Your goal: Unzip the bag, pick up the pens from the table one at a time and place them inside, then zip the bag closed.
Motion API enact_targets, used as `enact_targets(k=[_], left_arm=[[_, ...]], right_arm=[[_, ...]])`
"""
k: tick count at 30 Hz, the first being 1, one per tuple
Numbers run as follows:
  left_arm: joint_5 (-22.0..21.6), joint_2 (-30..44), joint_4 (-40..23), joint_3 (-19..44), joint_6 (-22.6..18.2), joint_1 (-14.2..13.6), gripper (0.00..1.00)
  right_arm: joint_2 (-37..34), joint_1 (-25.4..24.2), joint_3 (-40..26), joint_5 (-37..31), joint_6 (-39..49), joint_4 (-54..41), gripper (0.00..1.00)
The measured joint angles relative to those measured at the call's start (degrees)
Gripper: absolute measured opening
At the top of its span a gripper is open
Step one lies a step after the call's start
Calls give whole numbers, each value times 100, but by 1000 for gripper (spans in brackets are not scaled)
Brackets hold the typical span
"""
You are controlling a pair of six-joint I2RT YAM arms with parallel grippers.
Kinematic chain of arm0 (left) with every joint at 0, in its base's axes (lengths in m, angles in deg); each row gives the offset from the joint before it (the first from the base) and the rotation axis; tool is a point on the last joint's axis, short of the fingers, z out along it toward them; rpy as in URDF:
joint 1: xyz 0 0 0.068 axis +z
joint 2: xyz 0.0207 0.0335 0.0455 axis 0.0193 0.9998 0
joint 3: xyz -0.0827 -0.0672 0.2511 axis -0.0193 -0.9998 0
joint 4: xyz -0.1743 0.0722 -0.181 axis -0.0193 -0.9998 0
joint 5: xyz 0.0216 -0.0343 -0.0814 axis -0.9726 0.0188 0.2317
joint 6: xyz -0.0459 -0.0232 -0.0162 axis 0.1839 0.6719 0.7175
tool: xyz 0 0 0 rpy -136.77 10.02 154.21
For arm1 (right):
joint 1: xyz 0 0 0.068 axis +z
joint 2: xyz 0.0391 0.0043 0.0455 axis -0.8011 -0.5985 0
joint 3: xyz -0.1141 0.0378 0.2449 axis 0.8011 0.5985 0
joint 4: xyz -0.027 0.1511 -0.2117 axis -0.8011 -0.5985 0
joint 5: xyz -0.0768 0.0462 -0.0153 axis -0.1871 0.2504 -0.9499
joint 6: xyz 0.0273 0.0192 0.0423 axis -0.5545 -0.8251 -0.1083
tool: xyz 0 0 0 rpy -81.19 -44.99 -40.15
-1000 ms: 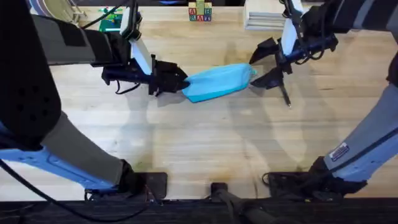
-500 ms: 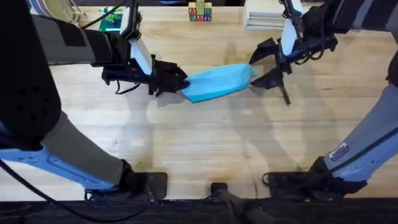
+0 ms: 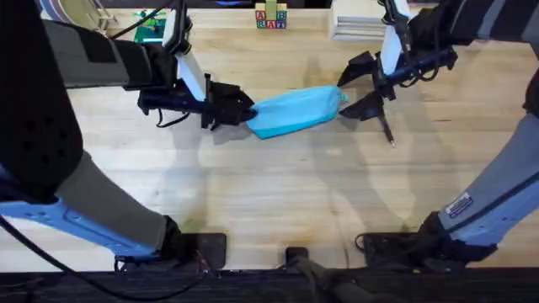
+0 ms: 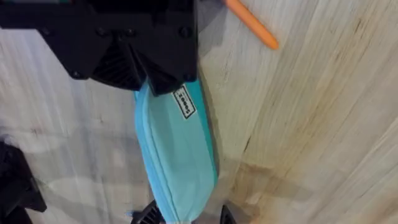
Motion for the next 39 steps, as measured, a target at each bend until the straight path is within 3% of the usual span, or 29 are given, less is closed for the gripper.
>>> enact_targets(k=[6,9,16,20,39], left_arm=[[0,0,0,0,0,0,42],[1,0,0,0,0,0,42],[1,0,2,0,0,0,42],[1,0,2,0,0,0,42],[1,0,0,0,0,0,42]], right_arm=[[0,0,0,-1,6,-9,962],[0,0,0,-2,14,-24,701],[0,0,0,-2,37,-114,200],[0,2,0,0,21,-134,49],[0,0,0,0,19,-232,28]])
